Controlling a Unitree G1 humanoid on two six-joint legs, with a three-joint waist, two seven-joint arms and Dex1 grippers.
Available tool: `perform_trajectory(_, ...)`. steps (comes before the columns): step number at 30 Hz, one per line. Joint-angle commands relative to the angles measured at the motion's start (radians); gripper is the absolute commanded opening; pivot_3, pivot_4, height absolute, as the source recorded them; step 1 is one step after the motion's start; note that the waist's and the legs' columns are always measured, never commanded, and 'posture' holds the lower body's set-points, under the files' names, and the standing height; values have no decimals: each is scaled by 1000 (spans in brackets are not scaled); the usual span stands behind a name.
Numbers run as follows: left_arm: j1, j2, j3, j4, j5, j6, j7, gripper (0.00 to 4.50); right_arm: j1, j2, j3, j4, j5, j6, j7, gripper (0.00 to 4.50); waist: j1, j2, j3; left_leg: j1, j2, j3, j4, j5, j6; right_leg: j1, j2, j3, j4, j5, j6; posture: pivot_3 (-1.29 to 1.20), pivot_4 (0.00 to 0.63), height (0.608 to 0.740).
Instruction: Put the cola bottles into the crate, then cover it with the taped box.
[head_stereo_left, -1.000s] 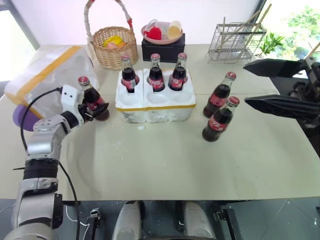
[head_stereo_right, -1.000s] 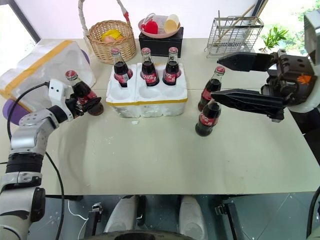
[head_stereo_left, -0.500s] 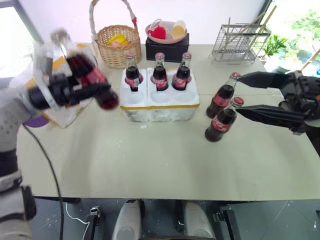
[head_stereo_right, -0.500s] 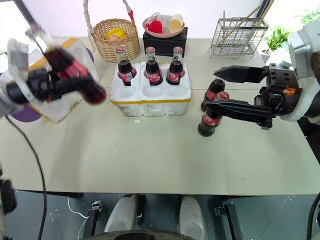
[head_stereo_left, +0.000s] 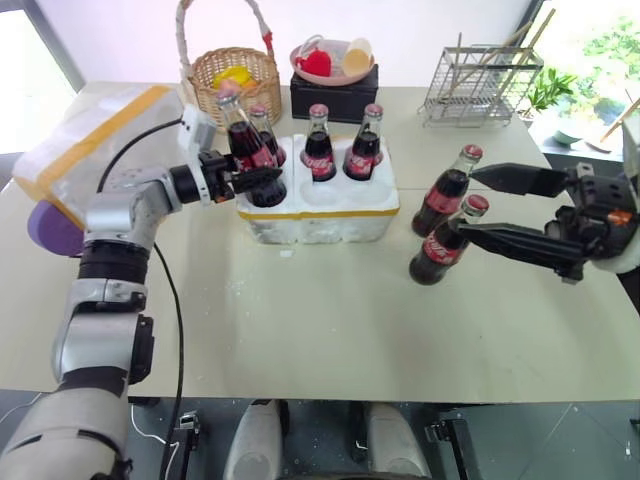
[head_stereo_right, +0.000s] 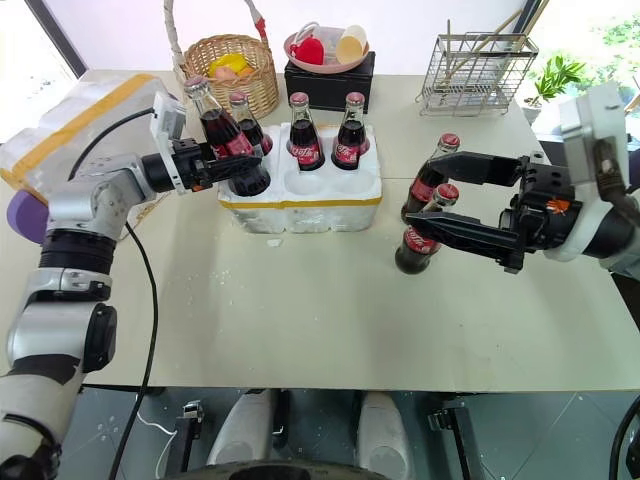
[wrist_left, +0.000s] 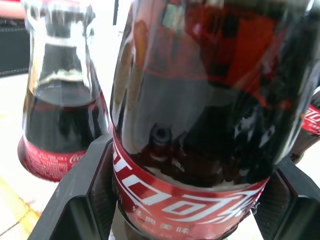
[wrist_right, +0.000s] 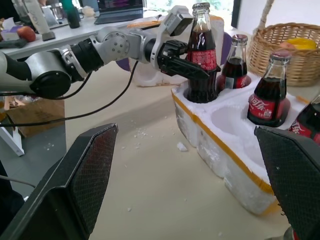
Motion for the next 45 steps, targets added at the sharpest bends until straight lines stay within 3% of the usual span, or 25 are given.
perform_trajectory(1, -36, -1, -15, -10, 50, -81, -36, 2817, 18, 7, -28, -24, -21, -34, -19, 4500, 0, 0, 0, 0, 0, 0, 0, 0, 0, 0, 0, 0, 0, 0, 0, 0, 150, 740)
perform_trajectory(5, -11, 7, -46, -12, 112, -132, -59, 2817, 48, 10, -11, -9, -88, -64, -31, 4500, 1, 0, 0, -1, 0, 0, 0, 0, 0, 0, 0, 0, 0, 0, 0, 0, 150, 740)
perform_trajectory(6, -3, 9, -47, -20, 119, -131, -64, 3882, 53, 12, -14, -4, -101, -70, -36, 4500, 1, 0, 0, 0, 0, 0, 0, 0, 0, 0, 0, 0, 0, 0, 0, 0, 150, 740)
perform_trajectory(8, 13, 15, -42, -46, 123, -124, -76, 4414, 61, 8, -34, 6, -104, -70, -38, 4500, 0, 0, 0, 0, 0, 0, 0, 0, 0, 0, 0, 0, 0, 0, 0, 0, 150, 740)
perform_trajectory(13, 49, 54, 3, -147, 95, -75, -76, 4414, 125, -18, -155, 13, -62, -14, -40, 4500, 0, 0, 0, 0, 0, 0, 0, 0, 0, 0, 0, 1, 2, 0, 0, 0, 150, 740)
perform_trajectory(20, 96, 227, 205, -495, -233, 358, -121, 4414, 388, 77, -364, -75, -82, 26, -92, 4500, -2, 0, 0, 1, 0, -1, 0, 0, 0, 0, 0, 1, 4, 0, 0, 0, 150, 740)
perform_trajectory(24, 191, 303, 245, -716, -382, 511, -139, 4414, 485, 214, -266, -168, -166, -52, -177, 4500, -4, 3, -2, 4, 0, -1, 1, 0, 0, 2, 0, 1, 5, -1, 0, 0, 150, 740)
perform_trajectory(31, 366, 302, 150, -932, -370, 450, -122, 4414, 452, 405, 59, -80, -411, -229, -278, 4500, -21, 1, -3, 6, 0, 0, 2, 0, -1, 3, 0, 4, 5, -3, -5, 0, 150, 740)
perform_trajectory(45, 378, 258, 111, -934, -365, 397, -45, 4414, 221, 475, 241, 118, -484, -326, -237, 4500, -26, 2, -3, 4, 0, 0, 3, 0, -1, 1, 2, 7, 6, -3, -5, 0, 150, 740)
